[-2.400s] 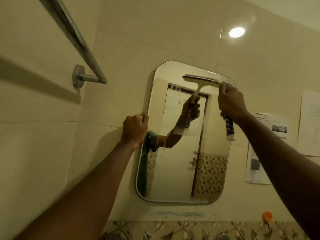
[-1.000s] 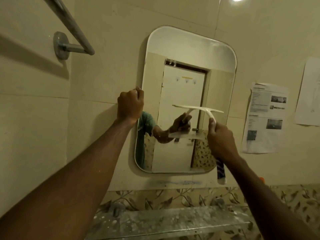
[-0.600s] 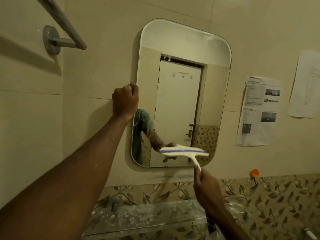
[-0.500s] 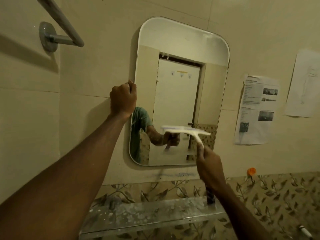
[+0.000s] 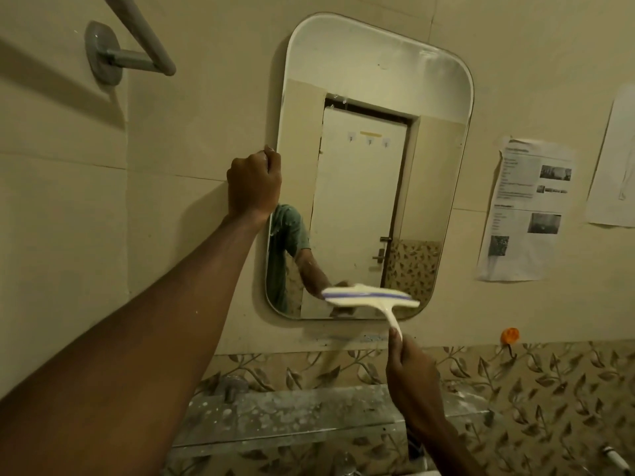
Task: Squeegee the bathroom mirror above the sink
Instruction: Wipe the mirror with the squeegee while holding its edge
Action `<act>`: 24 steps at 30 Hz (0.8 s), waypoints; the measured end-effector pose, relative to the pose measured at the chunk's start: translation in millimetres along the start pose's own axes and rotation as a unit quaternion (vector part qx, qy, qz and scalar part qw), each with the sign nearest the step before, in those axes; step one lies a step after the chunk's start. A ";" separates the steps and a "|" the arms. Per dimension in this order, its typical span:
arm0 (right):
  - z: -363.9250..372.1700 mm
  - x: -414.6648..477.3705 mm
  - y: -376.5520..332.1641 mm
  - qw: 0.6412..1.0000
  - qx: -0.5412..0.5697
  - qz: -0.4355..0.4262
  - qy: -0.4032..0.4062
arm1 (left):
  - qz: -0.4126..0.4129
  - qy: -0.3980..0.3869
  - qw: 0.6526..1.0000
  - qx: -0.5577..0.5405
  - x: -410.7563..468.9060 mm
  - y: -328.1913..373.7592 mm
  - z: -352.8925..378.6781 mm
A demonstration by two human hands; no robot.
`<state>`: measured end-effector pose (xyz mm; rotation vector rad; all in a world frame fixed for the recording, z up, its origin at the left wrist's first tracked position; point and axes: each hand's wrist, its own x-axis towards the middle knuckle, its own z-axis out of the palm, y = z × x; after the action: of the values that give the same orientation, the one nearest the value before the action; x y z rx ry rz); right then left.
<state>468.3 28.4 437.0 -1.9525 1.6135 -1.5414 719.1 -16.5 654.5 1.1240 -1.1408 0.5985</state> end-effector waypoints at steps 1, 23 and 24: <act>-5.7 9.1 -7.6 1.000 0.020 -0.009 0.012 | 0.000 0.002 1.000 0.003 0.0 -0.7 0.3; 32.1 -28.1 51.1 0.999 -0.027 0.038 0.007 | 0.007 0.010 1.000 0.008 2.9 -5.3 3.8; 30.3 -28.4 50.9 0.999 -0.021 0.039 0.013 | 0.005 0.007 1.000 0.006 2.5 -4.9 3.4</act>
<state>463.7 17.5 372.4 -1.8740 1.7236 -1.5226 722.8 -21.8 654.9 1.1235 -1.1332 0.6219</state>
